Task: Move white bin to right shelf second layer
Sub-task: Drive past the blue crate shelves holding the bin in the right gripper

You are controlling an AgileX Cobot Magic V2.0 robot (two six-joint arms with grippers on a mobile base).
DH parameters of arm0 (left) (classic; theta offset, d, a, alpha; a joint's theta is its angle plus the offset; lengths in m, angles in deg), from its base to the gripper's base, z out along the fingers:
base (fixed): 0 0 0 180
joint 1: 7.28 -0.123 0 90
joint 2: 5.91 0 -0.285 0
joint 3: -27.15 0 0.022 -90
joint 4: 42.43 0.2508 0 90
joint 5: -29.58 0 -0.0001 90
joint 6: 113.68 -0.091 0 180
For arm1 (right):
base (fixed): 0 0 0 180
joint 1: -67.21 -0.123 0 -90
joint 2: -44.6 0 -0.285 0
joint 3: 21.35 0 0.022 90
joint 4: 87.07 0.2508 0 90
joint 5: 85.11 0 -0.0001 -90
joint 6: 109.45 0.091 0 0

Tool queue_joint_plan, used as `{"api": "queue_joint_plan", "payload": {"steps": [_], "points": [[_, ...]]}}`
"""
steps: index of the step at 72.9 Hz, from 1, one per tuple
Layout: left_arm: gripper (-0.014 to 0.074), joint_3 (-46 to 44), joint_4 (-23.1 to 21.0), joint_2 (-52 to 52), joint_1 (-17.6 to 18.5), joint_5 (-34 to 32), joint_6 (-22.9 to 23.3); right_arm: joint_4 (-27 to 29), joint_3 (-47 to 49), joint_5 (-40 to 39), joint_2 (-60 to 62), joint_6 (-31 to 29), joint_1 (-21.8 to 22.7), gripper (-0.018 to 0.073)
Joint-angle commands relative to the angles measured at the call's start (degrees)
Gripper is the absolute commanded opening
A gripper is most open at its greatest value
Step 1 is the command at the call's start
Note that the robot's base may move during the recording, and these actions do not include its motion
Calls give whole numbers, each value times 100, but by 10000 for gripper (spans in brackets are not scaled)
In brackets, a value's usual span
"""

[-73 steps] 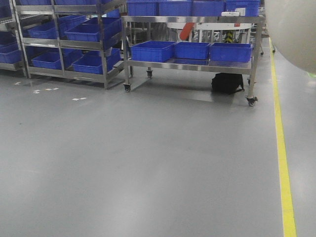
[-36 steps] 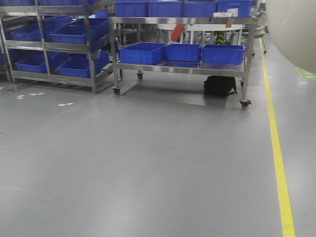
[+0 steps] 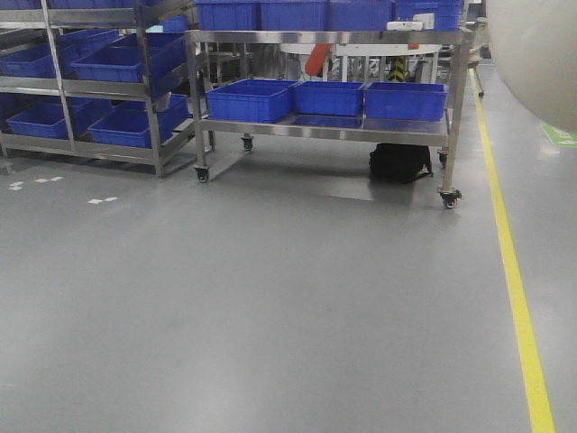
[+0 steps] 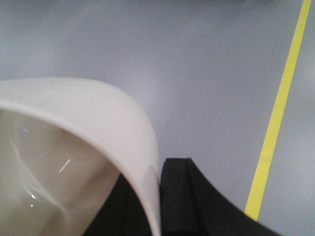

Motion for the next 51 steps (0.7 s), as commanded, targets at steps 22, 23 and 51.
{"api": "queue_joint_plan", "payload": {"steps": [22, 23, 51], "points": [[85, 211, 0, -80, 33, -501, 30, -37, 177, -585, 6, -2, 33, 55], [85, 211, 0, -80, 33, -501, 30, -37, 177, -585, 6, -2, 33, 55], [85, 211, 0, -80, 33, -501, 30, -37, 177, -585, 6, -2, 33, 55]]}}
